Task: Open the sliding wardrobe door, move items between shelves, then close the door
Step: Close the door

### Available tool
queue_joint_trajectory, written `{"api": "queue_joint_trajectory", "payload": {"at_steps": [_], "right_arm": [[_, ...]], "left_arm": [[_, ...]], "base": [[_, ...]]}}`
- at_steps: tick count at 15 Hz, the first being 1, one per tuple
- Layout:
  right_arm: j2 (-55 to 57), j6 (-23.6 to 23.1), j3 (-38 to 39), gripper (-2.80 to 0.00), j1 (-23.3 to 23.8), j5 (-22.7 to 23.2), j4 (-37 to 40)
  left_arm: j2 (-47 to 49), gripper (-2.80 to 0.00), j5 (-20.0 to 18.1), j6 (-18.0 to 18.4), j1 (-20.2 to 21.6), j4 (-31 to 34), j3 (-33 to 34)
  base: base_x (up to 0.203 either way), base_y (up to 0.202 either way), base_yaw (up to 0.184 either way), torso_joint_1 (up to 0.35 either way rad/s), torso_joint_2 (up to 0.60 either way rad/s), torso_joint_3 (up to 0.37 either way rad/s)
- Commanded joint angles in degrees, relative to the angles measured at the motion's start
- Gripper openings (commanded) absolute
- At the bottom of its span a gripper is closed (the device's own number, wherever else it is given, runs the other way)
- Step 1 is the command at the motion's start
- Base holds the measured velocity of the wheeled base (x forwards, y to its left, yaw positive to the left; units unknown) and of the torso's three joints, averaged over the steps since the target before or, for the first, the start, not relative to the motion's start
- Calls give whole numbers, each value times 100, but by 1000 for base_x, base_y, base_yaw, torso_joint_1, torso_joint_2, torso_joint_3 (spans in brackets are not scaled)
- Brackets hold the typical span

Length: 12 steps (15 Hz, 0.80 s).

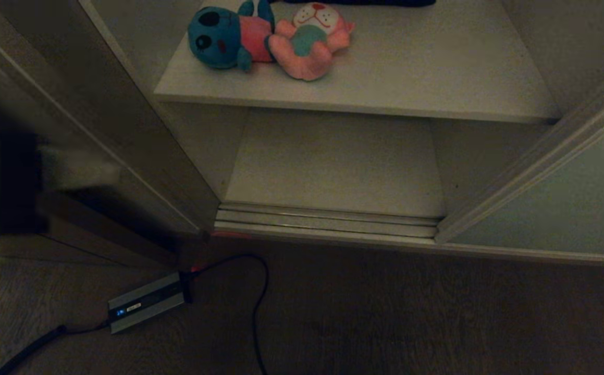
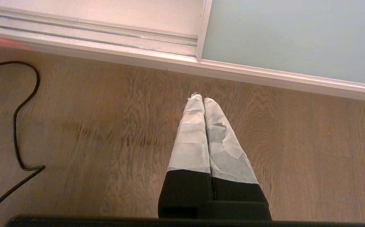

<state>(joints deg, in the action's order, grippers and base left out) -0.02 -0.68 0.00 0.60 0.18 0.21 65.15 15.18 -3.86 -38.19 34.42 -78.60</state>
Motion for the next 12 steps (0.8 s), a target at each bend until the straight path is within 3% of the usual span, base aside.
{"api": "queue_joint_trajectory", "payload": {"at_steps": [1,5,6,8,12], "right_arm": [[2,-2,18,-280,2,-1,-2],[2,-2,18,-280,2,-1,-3],[2,-2,18,-280,2,2,-1],[2,-2,26,-280,2,1,-3],[8,-2,23,-280,2,-1,1]], "left_arm": [[-1411,-280,-72,45,541,250,1266],[-3143,-280,-740,340,2820,369,2706],[-3641,-280,-908,479,3187,349,3094],[-4607,-280,-1106,842,3483,96,4127],[-6090,-280,-1282,1442,3677,-1106,6300]], "base": [[0,0,0,0,0,0],[0,0,0,0,0,0],[0,0,0,0,0,0],[0,0,0,0,0,0],[0,0,0,0,0,0]]}}
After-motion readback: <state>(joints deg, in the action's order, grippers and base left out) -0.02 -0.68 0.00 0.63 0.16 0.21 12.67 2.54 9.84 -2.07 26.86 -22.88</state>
